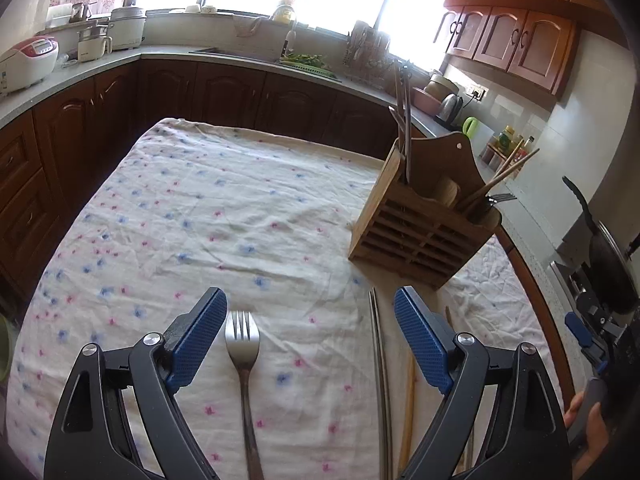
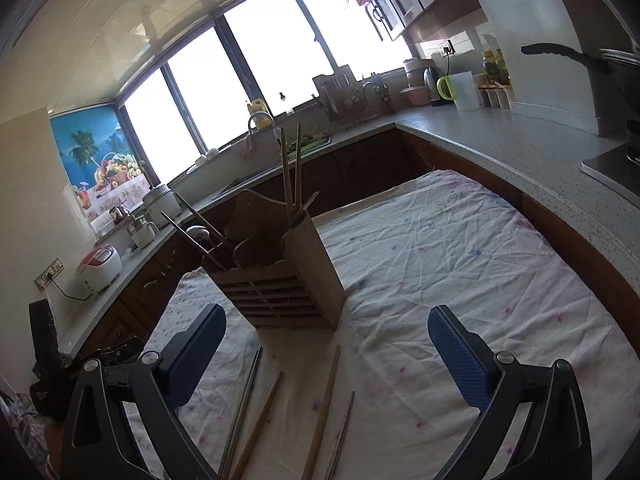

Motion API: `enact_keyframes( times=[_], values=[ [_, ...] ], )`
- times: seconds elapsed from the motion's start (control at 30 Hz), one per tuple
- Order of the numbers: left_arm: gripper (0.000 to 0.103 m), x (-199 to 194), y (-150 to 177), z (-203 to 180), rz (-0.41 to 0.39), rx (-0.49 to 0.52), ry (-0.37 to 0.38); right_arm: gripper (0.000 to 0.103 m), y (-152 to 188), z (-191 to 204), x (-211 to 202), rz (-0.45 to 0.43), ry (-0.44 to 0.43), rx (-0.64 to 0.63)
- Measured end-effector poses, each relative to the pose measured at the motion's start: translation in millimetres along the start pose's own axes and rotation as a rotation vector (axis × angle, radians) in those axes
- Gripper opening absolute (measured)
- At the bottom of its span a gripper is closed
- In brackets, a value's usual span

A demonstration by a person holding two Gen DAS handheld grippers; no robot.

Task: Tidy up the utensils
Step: 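Move both tools back down toward the chopsticks beside the fork, then grasp a steel chopstick with left tool while right tool grasps a wooden chopstick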

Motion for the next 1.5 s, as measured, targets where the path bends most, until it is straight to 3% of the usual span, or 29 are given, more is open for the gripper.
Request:
enact_keyframes(
  times=[0.27,0.47,0.83,1.13,1.2,1.37,1.5],
  values=[
    [0.088,7,50,4,0.081,-0.005,-0.005,0.102,46,-5,-9,0.063,0.006,0.021],
    [0.088,8,67,1,0.109,0.002,-0.009,0.102,65,2,-8,0.097,0.005,0.000],
    [0.088,20,62,-13,0.128,0.052,-0.023,0.102,69,3,1,0.125,0.008,-0.001],
    [0.087,58,54,-31,0.196,0.130,-0.048,0.101,64,0,19,0.146,0.027,-0.017],
    [0.082,68,51,-35,0.207,0.148,-0.055,0.096,62,0,25,0.153,0.033,-0.034],
    [0.076,89,39,-41,0.225,0.150,-0.054,0.061,61,1,50,0.212,0.039,-0.049],
    [0.069,102,32,-47,0.238,0.170,-0.058,0.053,63,4,70,0.247,0.031,-0.055]
  ],
)
Point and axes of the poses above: each gripper's, at about its wrist camera, not at the fingertips, and x roughly the way its jaws point, z to its left, y to its underside, the point moved 10 cm from there along x, roughly the way its jaws point, and after that the axes turned 2 degrees about -x, right-handed, at the moved point
